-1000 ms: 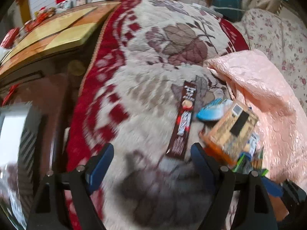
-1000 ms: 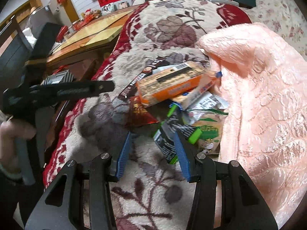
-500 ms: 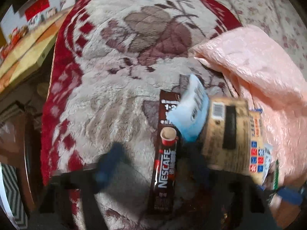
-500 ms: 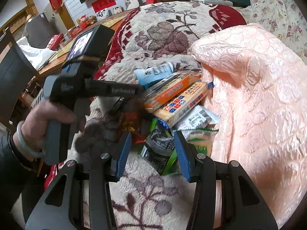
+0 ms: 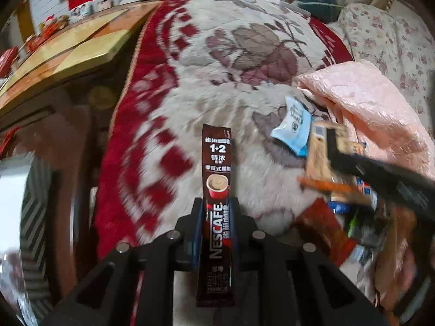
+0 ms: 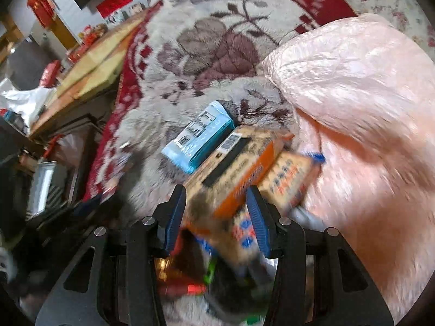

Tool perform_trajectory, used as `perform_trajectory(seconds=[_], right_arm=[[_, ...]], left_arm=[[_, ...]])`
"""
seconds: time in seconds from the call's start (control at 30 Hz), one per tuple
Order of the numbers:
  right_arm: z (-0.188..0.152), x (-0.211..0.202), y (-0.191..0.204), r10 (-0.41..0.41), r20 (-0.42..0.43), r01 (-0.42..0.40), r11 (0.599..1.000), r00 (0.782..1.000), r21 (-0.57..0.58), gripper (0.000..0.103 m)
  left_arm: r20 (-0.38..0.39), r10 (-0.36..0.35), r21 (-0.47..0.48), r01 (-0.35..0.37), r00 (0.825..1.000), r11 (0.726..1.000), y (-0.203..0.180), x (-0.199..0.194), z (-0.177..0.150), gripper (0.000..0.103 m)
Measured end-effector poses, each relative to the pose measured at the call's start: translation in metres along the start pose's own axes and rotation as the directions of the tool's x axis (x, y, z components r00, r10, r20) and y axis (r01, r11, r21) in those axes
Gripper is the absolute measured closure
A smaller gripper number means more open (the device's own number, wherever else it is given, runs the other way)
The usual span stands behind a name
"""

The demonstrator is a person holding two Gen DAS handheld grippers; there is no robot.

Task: Organize snacks
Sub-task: 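Grasp the red snack packet with the right gripper while the left gripper holds the Nescafe stick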

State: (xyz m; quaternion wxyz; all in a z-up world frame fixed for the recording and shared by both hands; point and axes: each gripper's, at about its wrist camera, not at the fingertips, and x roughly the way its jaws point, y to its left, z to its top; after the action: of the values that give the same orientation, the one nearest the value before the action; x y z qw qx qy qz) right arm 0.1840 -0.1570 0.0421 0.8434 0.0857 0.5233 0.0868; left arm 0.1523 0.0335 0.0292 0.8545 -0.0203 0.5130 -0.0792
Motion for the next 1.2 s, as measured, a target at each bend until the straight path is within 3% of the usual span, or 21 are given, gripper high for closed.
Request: perform_trajectory(seconds=[0.07,0.17,0.3,0.5,0.63,0.73,0.83,0.93,1.07,1.2], right_arm=[[0.009,0.01,0.007,-0.029,-0.009,0.028,0.999,1.0,-0.032,0.053],[0.023,0.026,0.026,-0.051,-0.025,0.047,0.988,0.998,-0.146,0.033],[0.032,0.018,0.032,-0.127,0.016,0.127,0.973,0.992,-0.195,0.033],[0.028,0.012,0.023,-0.051,-0.05,0.046,0.994,0.997,-0.1,0.033],[0.015,-0.004,0.011,0.076,-0.058,-0.077,0.997,0.995,-0.008,0.033],[-0.007,-0.016,0.02,0.159,-0.085,-0.164,0.985,0.984,-0.049,0.033],[-0.031,-0.018,0.037,0.181,-0.124,-0.197,0.971,0.976,-0.132,0.033],[-0.048,-0.006,0.048,0.127,-0.154,-0.157,0.966,0.98,-0.203,0.038],[-0.055,0.009,0.052,0.048,-0.141,-0.082,0.967,0.989,-0.242,0.069],[-0.059,-0.006,0.049,0.068,-0.088,-0.088,0.966,0.994,-0.244,0.07]], left_arm=[[0.0,0.004,-0.008,-0.004,1.0,1.0,0.005,-0.007,-0.008,0.083],[-0.001,0.014,-0.019,-0.014,1.0,1.0,0.011,-0.012,-0.014,0.083],[0.015,0.024,-0.011,-0.024,1.0,1.0,0.011,-0.017,-0.016,0.083],[0.032,0.019,-0.006,-0.019,0.999,1.0,0.01,-0.023,-0.017,0.083],[0.028,0.023,-0.019,-0.022,0.999,1.0,0.014,-0.025,-0.021,0.083],[0.021,0.027,-0.041,-0.026,0.999,0.999,0.018,-0.027,-0.025,0.083],[0.024,0.038,-0.053,-0.037,0.999,0.998,0.023,-0.032,-0.03,0.083],[0.024,0.043,-0.07,-0.041,0.999,0.997,0.027,-0.037,-0.035,0.083],[0.024,0.046,-0.088,-0.043,0.999,0.995,0.031,-0.044,-0.042,0.083],[0.03,0.053,-0.101,-0.05,0.998,0.994,0.033,-0.052,-0.05,0.082]])
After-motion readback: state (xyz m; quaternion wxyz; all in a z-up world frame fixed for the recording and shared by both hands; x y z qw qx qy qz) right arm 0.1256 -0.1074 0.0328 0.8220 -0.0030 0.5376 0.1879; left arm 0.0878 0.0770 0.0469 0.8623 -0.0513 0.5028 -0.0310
